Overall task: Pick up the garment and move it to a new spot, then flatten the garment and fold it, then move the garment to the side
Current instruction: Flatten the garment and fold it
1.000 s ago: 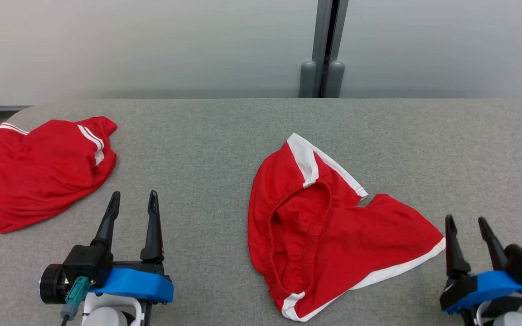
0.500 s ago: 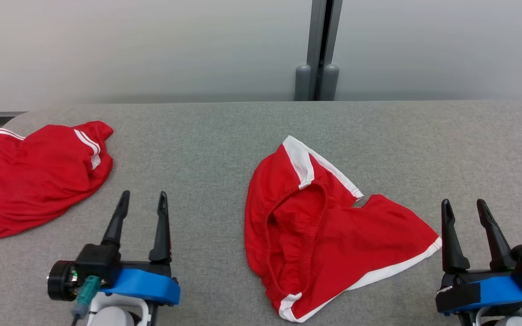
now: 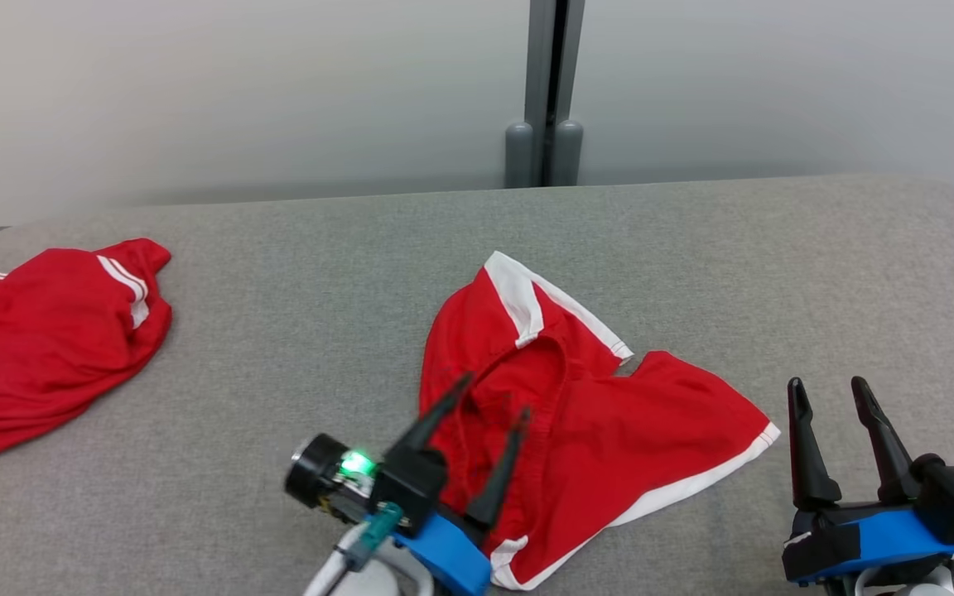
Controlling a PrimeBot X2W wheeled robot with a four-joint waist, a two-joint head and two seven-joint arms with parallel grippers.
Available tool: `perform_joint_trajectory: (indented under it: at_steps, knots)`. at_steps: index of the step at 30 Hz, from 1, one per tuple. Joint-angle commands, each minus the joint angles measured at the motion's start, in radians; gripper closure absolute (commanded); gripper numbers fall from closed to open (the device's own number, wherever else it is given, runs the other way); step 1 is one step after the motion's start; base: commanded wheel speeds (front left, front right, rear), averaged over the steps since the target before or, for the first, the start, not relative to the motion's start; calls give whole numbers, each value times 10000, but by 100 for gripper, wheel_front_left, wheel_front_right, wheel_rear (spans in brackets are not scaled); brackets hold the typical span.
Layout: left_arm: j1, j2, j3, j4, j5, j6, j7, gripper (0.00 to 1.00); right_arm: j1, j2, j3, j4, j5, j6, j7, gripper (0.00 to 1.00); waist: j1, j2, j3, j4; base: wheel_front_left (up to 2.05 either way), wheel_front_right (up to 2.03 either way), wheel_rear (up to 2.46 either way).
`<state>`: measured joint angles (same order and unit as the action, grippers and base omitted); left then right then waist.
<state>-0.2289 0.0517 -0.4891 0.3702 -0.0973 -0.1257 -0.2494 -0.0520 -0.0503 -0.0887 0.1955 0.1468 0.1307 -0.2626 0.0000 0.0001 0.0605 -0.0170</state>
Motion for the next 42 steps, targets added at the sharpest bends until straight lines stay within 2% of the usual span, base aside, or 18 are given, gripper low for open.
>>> perform_joint_trajectory:
  at_steps: [1,7,12,21,25,26,27,29,37,42]
  knots:
    - [-266,75,-500,165,-119,-68,110,0,117,-4,28,24,32,1,-32,0,0,-1,6,-76,0,0,0]
    - [-671,635,-2264,590,-656,-43,593,0,48,-6,-28,-7,37,1,-34,0,0,-1,183,-272,0,0,0]
    - [-823,1269,-3327,893,-1127,-44,1194,0,-66,-4,-118,-23,36,1,-33,0,0,-1,360,-385,0,0,0]
    - [-1004,2186,-4751,1293,-1556,-45,2050,0,-222,-5,-159,55,138,1,-33,0,0,-1,558,-542,0,0,0]
    - [-1033,2364,-4892,1424,-1805,-46,2264,0,-232,-6,-185,37,166,1,-33,0,0,-1,581,-597,0,0,0]
    - [-1036,2377,-4845,1410,-1862,-46,2238,9,-229,-5,-193,17,176,1,-33,0,0,-1,591,-597,0,0,0]
    - [-1026,2397,-4755,1397,-1972,-44,2192,35,-225,-3,-210,6,183,1,-33,0,0,-1,605,-599,0,0,0]
    - [-971,2348,-4565,1319,-2280,-43,2041,100,-212,-5,-252,-23,207,1,-33,0,0,-1,627,-574,0,0,0]
    - [-1030,2173,-3809,858,-3039,194,1261,100,-99,-3,-331,120,220,1,-33,0,0,-1,592,-168,0,0,0]
    - [-817,2238,-3216,781,-3496,545,766,100,-142,-8,-334,285,169,1,-33,0,0,-1,555,132,0,0,0]
